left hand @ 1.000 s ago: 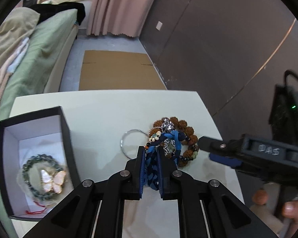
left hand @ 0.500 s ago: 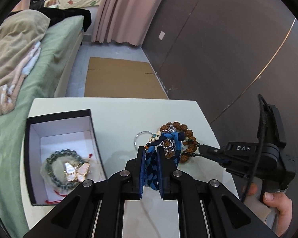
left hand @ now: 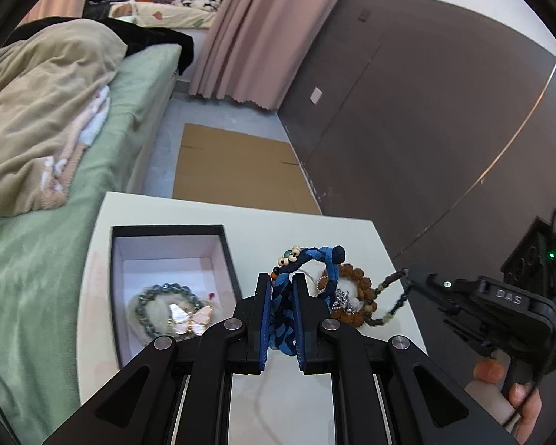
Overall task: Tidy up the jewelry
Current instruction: 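Lower the blue bracelet into the box with the left gripper while the right drops a dark beaded bracelet in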
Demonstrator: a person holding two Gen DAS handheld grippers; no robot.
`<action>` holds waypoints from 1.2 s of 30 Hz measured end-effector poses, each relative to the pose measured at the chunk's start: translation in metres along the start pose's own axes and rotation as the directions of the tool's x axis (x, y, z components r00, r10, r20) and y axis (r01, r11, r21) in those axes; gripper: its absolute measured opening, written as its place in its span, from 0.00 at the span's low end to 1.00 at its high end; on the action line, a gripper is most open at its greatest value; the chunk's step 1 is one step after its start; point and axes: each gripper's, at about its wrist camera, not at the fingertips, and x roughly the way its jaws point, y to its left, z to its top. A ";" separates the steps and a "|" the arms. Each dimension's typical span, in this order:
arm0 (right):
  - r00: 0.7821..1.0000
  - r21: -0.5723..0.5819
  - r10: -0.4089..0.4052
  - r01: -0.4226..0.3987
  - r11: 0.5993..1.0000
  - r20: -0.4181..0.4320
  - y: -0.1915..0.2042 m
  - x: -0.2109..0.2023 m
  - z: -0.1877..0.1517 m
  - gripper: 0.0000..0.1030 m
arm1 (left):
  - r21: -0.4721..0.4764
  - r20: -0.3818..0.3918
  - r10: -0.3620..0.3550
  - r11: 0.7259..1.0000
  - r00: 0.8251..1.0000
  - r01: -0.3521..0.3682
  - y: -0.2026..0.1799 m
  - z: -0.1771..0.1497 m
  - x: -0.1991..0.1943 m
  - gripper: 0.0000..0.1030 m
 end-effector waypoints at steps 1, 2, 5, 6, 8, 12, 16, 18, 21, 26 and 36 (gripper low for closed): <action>1.000 -0.007 0.017 -0.017 1.000 0.006 0.004 -0.001 -0.001 0.10 | -0.007 0.008 0.001 1.000 1.000 -0.001 0.003 0.001 -0.004 0.11; 0.999 -0.016 0.039 -0.039 0.999 0.013 0.009 -0.002 -0.003 0.10 | -0.012 0.013 0.001 1.000 1.000 -0.001 0.006 0.002 -0.007 0.11; 0.996 -0.037 0.089 -0.088 0.995 0.024 0.020 -0.005 -0.007 0.10 | -0.031 0.034 0.007 1.000 0.999 -0.006 0.014 0.003 -0.017 0.11; 0.994 -0.043 0.101 -0.100 0.994 0.027 0.024 -0.004 -0.009 0.10 | -0.039 0.040 0.010 0.999 0.999 -0.008 0.017 0.004 -0.019 0.11; 0.992 -0.063 0.122 -0.120 0.991 0.029 0.032 -0.001 -0.012 0.10 | -0.055 0.050 0.015 0.998 0.999 -0.012 0.022 0.006 -0.024 0.11; 0.992 -0.089 0.127 -0.126 0.988 0.005 0.044 0.011 -0.019 0.10 | -0.079 0.052 0.029 0.997 0.998 -0.025 0.036 0.009 -0.029 0.11; 0.991 -0.105 0.131 -0.132 0.986 -0.020 0.052 0.022 -0.025 0.10 | -0.109 0.033 0.022 0.994 0.999 -0.018 0.047 0.014 -0.026 0.14; 0.988 -0.112 0.148 -0.151 0.982 -0.031 0.057 0.027 -0.027 0.10 | -0.134 0.004 -0.002 0.991 1.000 0.002 0.053 0.018 -0.023 0.22; 0.983 -0.127 0.179 -0.184 0.975 -0.050 0.064 0.033 -0.032 0.10 | -0.177 0.014 -0.003 0.984 1.000 0.006 0.062 0.022 -0.025 0.59; 0.974 -0.154 0.206 -0.218 0.964 -0.091 0.078 0.049 -0.038 0.10 | -0.207 0.099 0.071 0.977 0.992 -0.050 0.077 0.030 -0.039 0.78; 0.962 -0.137 0.186 -0.216 0.967 -0.199 0.094 0.094 -0.040 0.21 | -0.246 0.084 0.083 0.967 0.993 -0.061 0.090 0.037 -0.030 0.78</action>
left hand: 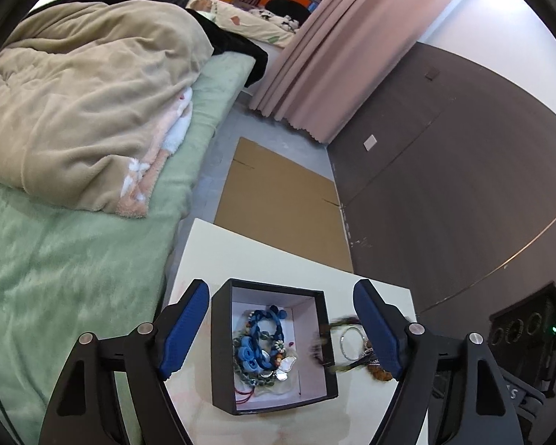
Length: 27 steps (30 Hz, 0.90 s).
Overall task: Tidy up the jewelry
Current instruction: 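Lower the blue bracelet into the box with the left gripper while the right drops a dark beaded bracelet in, then move the left gripper to the silver chain on the brown bead bracelet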
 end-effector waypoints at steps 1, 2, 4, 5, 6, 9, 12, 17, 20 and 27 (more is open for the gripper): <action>1.000 0.020 -0.008 0.008 1.000 -0.020 -0.004 0.004 0.001 0.30 | 0.003 -0.003 0.001 1.000 1.000 -0.001 -0.001 0.000 0.001 0.78; 0.999 0.041 -0.015 0.016 0.999 -0.029 -0.008 0.005 0.001 0.48 | 0.008 -0.008 0.002 1.000 1.000 -0.002 -0.001 0.000 0.002 0.78; 0.999 0.072 -0.036 0.036 0.997 0.005 -0.017 -0.003 0.001 0.54 | 0.015 -0.014 0.005 1.000 1.000 -0.005 -0.002 -0.001 0.004 0.78; 0.999 0.073 -0.046 0.044 0.996 0.020 -0.019 -0.008 0.002 0.54 | 0.019 -0.016 0.006 1.000 1.000 -0.006 -0.003 -0.001 0.005 0.78; 0.998 0.070 -0.054 0.052 0.996 0.030 -0.021 -0.015 0.004 0.54 | 0.022 -0.016 0.006 1.000 1.000 -0.005 -0.004 -0.002 0.005 0.78; 0.995 0.061 -0.077 0.073 0.995 0.058 -0.024 -0.032 0.004 0.54 | 0.031 -0.011 0.003 1.000 1.000 -0.003 -0.008 -0.005 0.004 0.78; 0.990 0.069 -0.118 0.113 0.991 0.077 -0.030 -0.048 0.003 0.54 | 0.045 -0.010 0.001 0.999 1.000 -0.001 -0.013 -0.009 0.003 0.78; 0.982 0.100 -0.155 0.144 0.984 0.108 -0.040 -0.072 0.000 0.54 | 0.062 -0.013 -0.006 0.998 1.000 0.007 -0.024 -0.018 0.001 0.78; 0.977 0.120 -0.169 0.154 0.981 0.126 -0.047 -0.084 0.000 0.54 | 0.083 -0.019 -0.007 0.997 1.000 0.008 -0.031 -0.024 0.002 0.78; 0.957 0.170 -0.265 0.242 0.955 0.123 -0.063 -0.097 -0.001 0.55 | 0.134 -0.034 -0.002 0.991 0.999 0.007 -0.048 -0.038 0.006 0.78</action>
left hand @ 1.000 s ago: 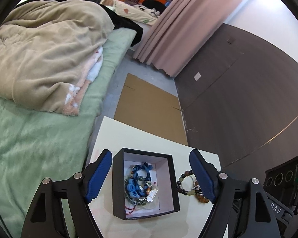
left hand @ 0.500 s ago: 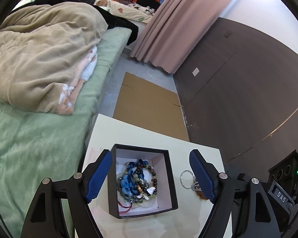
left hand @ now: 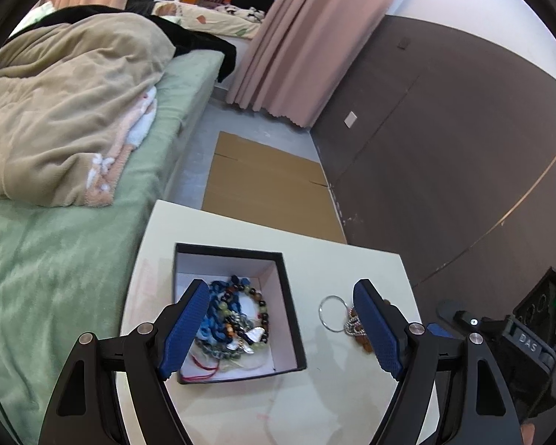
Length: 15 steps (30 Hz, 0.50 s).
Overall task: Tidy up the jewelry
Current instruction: 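Move the left gripper to the silver chain on the brown bead bracelet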
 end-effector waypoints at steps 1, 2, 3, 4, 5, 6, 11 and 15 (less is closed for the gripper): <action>1.000 0.002 -0.018 0.018 1.000 -0.002 -0.002 0.000 0.000 0.55 | 0.005 -0.003 -0.002 1.000 1.000 0.002 -0.003 -0.001 0.001 0.78; 0.999 0.004 -0.037 0.037 0.999 -0.003 -0.004 0.000 0.000 0.55 | 0.013 -0.007 -0.005 1.000 1.000 0.005 -0.007 -0.003 0.003 0.78; 0.998 0.008 -0.057 0.057 0.998 -0.004 -0.007 0.000 0.001 0.55 | 0.017 -0.009 -0.006 1.000 1.000 0.006 -0.009 -0.003 0.004 0.78; 0.997 0.016 -0.073 0.073 0.997 -0.006 -0.010 0.000 0.001 0.55 | 0.024 -0.011 -0.009 1.000 1.000 0.009 -0.012 -0.004 0.005 0.78; 0.997 0.025 -0.080 0.080 0.996 -0.007 -0.014 -0.001 0.002 0.55 | 0.034 -0.013 -0.010 0.999 1.000 0.010 -0.016 -0.006 0.007 0.78; 0.996 0.035 -0.087 0.087 0.996 -0.009 -0.017 -0.001 0.003 0.55 | 0.041 -0.014 -0.010 0.999 1.000 0.010 -0.019 -0.006 0.009 0.78; 0.992 0.062 -0.123 0.123 0.990 -0.009 -0.031 -0.005 0.009 0.55 | 0.071 -0.027 -0.013 0.997 1.000 0.015 -0.030 -0.011 0.017 0.78; 0.990 0.064 -0.142 0.142 0.988 -0.008 -0.036 -0.007 0.013 0.55 | 0.087 -0.038 -0.015 0.996 0.999 0.019 -0.038 -0.013 0.023 0.78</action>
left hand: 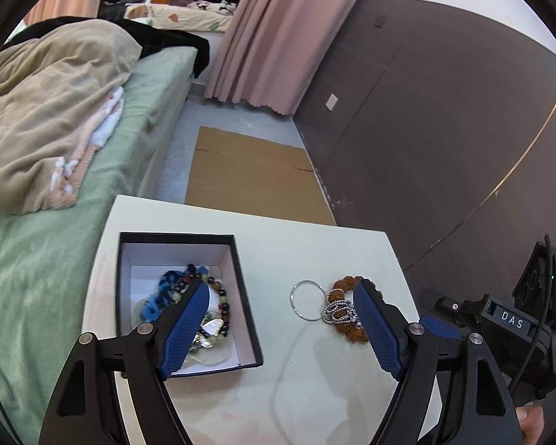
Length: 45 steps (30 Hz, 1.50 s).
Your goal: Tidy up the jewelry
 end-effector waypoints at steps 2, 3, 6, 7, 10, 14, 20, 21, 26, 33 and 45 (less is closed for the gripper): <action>1.000 0.002 -0.005 0.005 1.000 -0.001 -0.002 0.000 0.001 0.55 | 0.012 -0.006 -0.002 1.000 1.000 0.002 -0.005 -0.001 0.004 0.78; 1.000 0.003 -0.009 0.009 1.000 -0.002 -0.003 0.000 0.003 0.55 | 0.016 -0.008 -0.003 1.000 1.000 0.003 -0.007 -0.001 0.006 0.78; 1.000 0.013 -0.016 0.016 1.000 -0.007 -0.007 0.001 0.006 0.55 | 0.037 -0.016 -0.004 0.999 1.000 0.005 -0.015 -0.002 0.013 0.78; 1.000 0.018 -0.016 0.016 1.000 -0.010 -0.008 0.002 0.007 0.55 | 0.043 -0.020 -0.005 0.999 1.000 0.005 -0.016 -0.002 0.015 0.78; 1.000 0.029 -0.016 0.017 0.999 -0.018 -0.012 0.003 0.010 0.55 | 0.064 -0.031 -0.007 0.998 0.999 0.009 -0.024 -0.003 0.022 0.78; 1.000 0.032 -0.014 0.014 0.999 -0.015 -0.013 0.001 0.015 0.55 | 0.094 -0.045 -0.010 0.996 0.999 0.015 -0.033 -0.004 0.032 0.78; 1.000 0.052 -0.011 0.011 0.999 -0.006 -0.022 -0.001 0.024 0.55 | 0.124 -0.079 -0.021 0.992 0.997 0.031 -0.043 -0.005 0.048 0.78; 1.000 0.061 -0.013 0.014 0.998 -0.007 -0.025 -0.002 0.026 0.55 | 0.132 -0.087 -0.023 0.991 0.996 0.034 -0.045 -0.006 0.052 0.78; 1.000 0.089 -0.017 0.017 0.996 -0.003 -0.034 -0.003 0.034 0.55 | 0.181 -0.120 -0.023 0.982 0.993 0.044 -0.061 -0.012 0.069 0.78; 1.000 0.117 -0.015 0.015 0.993 -0.001 -0.046 -0.007 0.045 0.55 | 0.252 -0.172 -0.023 0.966 0.985 0.066 -0.079 -0.021 0.092 0.78; 1.000 0.139 0.007 -0.005 0.990 -0.012 -0.048 -0.005 0.047 0.55 | 0.352 -0.221 0.064 0.936 0.973 0.019 -0.096 -0.048 0.127 0.57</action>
